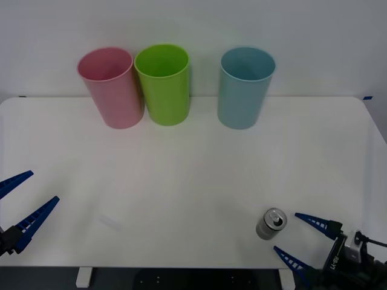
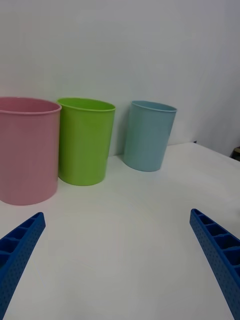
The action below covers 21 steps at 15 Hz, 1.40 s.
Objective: Grasp the object on the table and drop it into the matching bin: aluminum can to the light blue bin, PET bottle to the pink bin.
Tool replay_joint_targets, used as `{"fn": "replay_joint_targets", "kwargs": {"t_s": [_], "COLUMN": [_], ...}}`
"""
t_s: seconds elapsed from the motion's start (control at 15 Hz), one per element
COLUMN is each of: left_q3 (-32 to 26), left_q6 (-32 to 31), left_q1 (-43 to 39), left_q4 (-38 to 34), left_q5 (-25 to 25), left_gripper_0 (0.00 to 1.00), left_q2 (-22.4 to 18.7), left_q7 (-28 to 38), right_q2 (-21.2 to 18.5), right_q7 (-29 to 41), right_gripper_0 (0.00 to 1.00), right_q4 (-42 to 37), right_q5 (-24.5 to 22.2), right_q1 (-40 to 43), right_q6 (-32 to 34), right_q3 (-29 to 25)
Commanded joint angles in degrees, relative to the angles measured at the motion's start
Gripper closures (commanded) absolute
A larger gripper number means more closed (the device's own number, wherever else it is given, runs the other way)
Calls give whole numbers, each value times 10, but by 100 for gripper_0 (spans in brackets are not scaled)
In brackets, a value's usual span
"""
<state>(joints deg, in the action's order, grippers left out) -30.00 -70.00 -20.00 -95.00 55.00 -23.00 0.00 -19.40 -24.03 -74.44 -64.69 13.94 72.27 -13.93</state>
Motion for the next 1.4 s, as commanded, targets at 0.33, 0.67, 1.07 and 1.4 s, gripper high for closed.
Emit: {"fn": "replay_joint_targets", "kwargs": {"t_s": [0.33, 0.67, 1.07, 1.4], "left_q3": [0, 0, 0, 0], "left_q6": [0, 0, 0, 0], "left_q1": [0, 0, 0, 0], "left_q4": [0, 0, 0, 0], "left_q5": [0, 0, 0, 0], "left_gripper_0": [0, 0, 0, 0], "left_q2": [0, 0, 0, 0], "left_q7": [0, 0, 0, 0], "right_q2": [17, 43, 44, 44], "right_q7": [-26, -32, -36, -38], "right_gripper_0": [0, 0, 0, 100], "right_q4": [0, 1, 0, 0], "right_q5": [-1, -27, -27, -21], "right_q1": [-20, -37, -39, -41], "right_q6": [-71, -95, -103, -102], "right_q3": [53, 61, 68, 69]}}
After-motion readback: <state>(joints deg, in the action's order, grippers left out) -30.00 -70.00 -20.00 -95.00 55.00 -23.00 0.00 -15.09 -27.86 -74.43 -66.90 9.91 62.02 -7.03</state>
